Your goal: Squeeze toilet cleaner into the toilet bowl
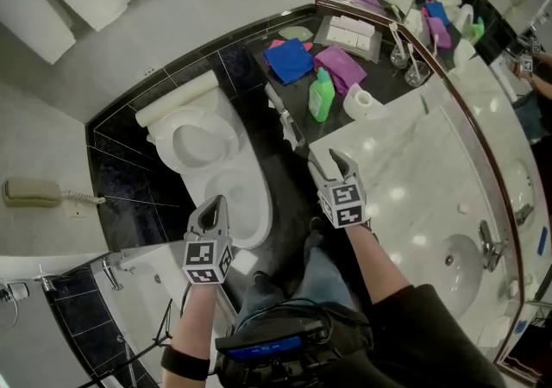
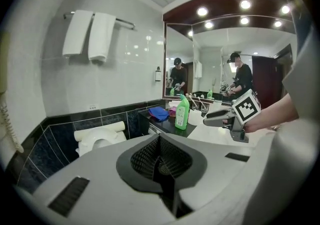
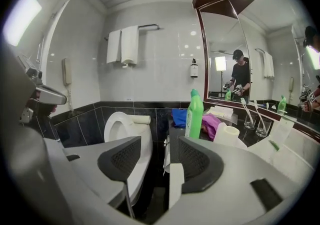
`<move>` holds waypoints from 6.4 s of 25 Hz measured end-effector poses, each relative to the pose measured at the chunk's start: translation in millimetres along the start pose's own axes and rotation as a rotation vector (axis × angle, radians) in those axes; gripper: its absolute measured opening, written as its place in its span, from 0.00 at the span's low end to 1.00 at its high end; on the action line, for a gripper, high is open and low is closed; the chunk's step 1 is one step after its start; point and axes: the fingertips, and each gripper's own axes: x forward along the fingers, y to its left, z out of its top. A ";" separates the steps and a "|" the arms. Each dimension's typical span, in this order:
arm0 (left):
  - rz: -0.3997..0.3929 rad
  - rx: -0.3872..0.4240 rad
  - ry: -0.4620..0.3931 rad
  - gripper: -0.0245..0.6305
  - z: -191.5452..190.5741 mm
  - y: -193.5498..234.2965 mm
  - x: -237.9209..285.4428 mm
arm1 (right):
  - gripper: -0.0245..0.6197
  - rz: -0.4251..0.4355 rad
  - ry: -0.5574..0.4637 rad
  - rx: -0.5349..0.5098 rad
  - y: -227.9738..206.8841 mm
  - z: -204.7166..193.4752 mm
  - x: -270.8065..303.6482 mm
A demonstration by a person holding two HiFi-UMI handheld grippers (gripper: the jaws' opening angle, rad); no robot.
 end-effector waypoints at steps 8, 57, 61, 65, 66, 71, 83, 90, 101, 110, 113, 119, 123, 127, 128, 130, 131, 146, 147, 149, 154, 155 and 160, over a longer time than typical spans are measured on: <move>-0.074 0.032 0.024 0.04 16.8 -45.6 80.6 | 0.71 -0.009 -0.013 -0.010 -55.5 4.8 61.3; -0.090 0.028 0.092 0.04 14.7 -74.7 256.5 | 0.35 -0.042 -0.207 -0.016 -119.1 12.1 219.7; -0.086 0.034 0.075 0.04 11.9 -72.0 254.3 | 0.35 -0.040 -0.211 0.007 -120.0 12.1 219.3; -0.082 0.029 0.079 0.04 13.3 -70.0 249.6 | 0.34 -0.051 -0.209 0.023 -123.4 11.7 217.6; -0.081 0.027 0.079 0.04 13.9 -69.3 247.7 | 0.34 -0.055 -0.206 0.026 -124.0 11.7 216.7; -0.080 0.021 0.065 0.04 17.9 -63.8 232.4 | 0.33 -0.061 -0.190 0.027 -122.5 14.5 203.2; -0.078 0.012 0.003 0.04 26.6 -27.2 136.8 | 0.33 0.072 -0.178 -0.048 -39.9 56.4 124.6; -0.087 0.021 -0.049 0.04 24.0 4.9 46.7 | 0.33 0.304 -0.167 -0.074 63.8 82.9 60.7; -0.099 0.042 -0.130 0.04 -0.8 62.1 -113.4 | 0.33 0.650 -0.136 -0.204 264.0 74.7 -32.9; -0.111 0.028 -0.178 0.04 -1.4 69.1 -214.6 | 0.33 0.881 -0.008 -0.332 375.7 53.7 -109.3; -0.113 0.001 -0.186 0.04 12.5 56.0 -237.2 | 0.33 1.005 0.007 -0.370 400.8 52.0 -133.3; -0.110 0.034 -0.222 0.04 0.2 38.5 -253.8 | 0.33 1.175 0.018 -0.417 423.1 39.5 -167.3; -0.132 0.010 -0.231 0.04 6.6 17.2 -260.6 | 0.33 1.239 0.033 -0.440 418.5 27.8 -184.5; -0.209 -0.024 -0.287 0.17 24.3 -2.2 -270.9 | 0.33 1.287 0.039 -0.456 415.8 26.5 -196.4; -0.237 -0.038 -0.292 0.24 30.4 -7.7 -274.2 | 0.33 1.298 0.038 -0.458 416.7 28.0 -199.4; -0.282 -0.043 -0.293 0.34 39.1 -15.6 -280.7 | 0.33 1.318 0.037 -0.476 419.7 30.1 -205.5; -0.304 -0.050 -0.294 0.37 45.5 -19.7 -283.7 | 0.33 1.328 0.036 -0.489 421.5 30.3 -208.4; -0.580 0.153 -0.264 0.44 113.6 -51.3 -305.0 | 0.33 1.382 0.023 -0.538 432.5 39.0 -218.1; -0.584 0.155 -0.267 0.44 115.4 -51.1 -304.2 | 0.33 1.380 0.020 -0.539 431.9 40.2 -217.5; -0.594 0.160 -0.268 0.44 116.1 -52.6 -301.9 | 0.33 1.377 0.017 -0.541 430.4 41.6 -216.3; -0.624 0.172 -0.248 0.44 112.2 -62.1 -293.9 | 0.33 1.370 0.014 -0.550 425.0 44.7 -212.8; -0.626 0.172 -0.246 0.44 112.2 -63.0 -292.8 | 0.33 1.369 0.012 -0.551 424.3 45.2 -212.0; -0.609 0.157 -0.262 0.28 113.9 -60.1 -287.6 | 0.33 1.362 0.006 -0.548 422.2 46.9 -209.2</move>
